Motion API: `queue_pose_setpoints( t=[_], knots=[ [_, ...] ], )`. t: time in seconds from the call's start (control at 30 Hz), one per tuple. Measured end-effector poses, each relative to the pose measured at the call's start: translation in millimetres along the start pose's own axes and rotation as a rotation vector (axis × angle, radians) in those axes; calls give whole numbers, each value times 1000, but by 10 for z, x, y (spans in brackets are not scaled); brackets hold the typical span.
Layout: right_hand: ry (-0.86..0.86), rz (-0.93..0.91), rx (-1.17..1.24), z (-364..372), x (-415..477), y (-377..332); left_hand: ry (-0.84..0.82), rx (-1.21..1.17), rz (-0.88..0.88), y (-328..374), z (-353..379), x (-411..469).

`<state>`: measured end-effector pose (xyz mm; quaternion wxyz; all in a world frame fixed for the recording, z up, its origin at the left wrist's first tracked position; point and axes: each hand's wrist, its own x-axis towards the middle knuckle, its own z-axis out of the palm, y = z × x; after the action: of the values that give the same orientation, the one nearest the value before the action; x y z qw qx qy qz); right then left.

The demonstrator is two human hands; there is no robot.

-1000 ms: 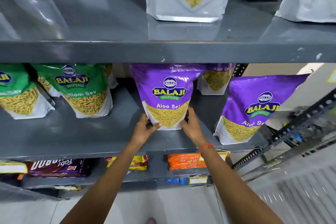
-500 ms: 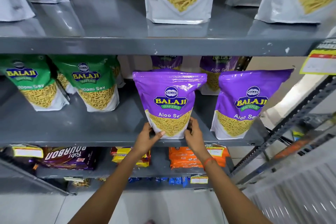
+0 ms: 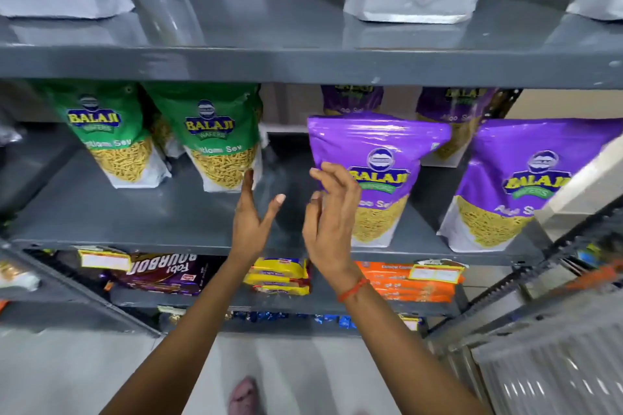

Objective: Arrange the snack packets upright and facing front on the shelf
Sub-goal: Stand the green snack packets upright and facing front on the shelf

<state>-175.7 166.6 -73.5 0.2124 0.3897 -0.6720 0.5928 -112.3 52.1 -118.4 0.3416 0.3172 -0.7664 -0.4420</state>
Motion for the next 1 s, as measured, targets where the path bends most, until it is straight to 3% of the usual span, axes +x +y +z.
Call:
queue_pose_setpoints(
  t=[0.13, 0.27, 0.4, 0.47, 0.57, 0.73, 1.0],
  knots=[
    [-94, 47, -9, 693, -39, -60, 62, -26, -44, -355, -559, 301],
    [-304, 235, -52, 1356, -100, 158, 87, -31, -189, -805, -1010, 649],
    [-482, 594, -7, 1890, 8, 427, -66, 28, -252, -1133, -1227, 1095],
    [-568, 686, -20, 2043, 76, 506, -185, -5, -262, -1279, -1277, 1308],
    [-610, 699, -48, 2139, 123, 617, -274, -27, -240, -1686, -1222, 1504],
    [-575, 711, -134, 2081, 5, 514, -295, -88, -219, -1403, -1353, 1295],
    [-566, 542, -44, 1639, -565, 222, -338, -191, -292, -1407, -1561, 591]
  ],
)
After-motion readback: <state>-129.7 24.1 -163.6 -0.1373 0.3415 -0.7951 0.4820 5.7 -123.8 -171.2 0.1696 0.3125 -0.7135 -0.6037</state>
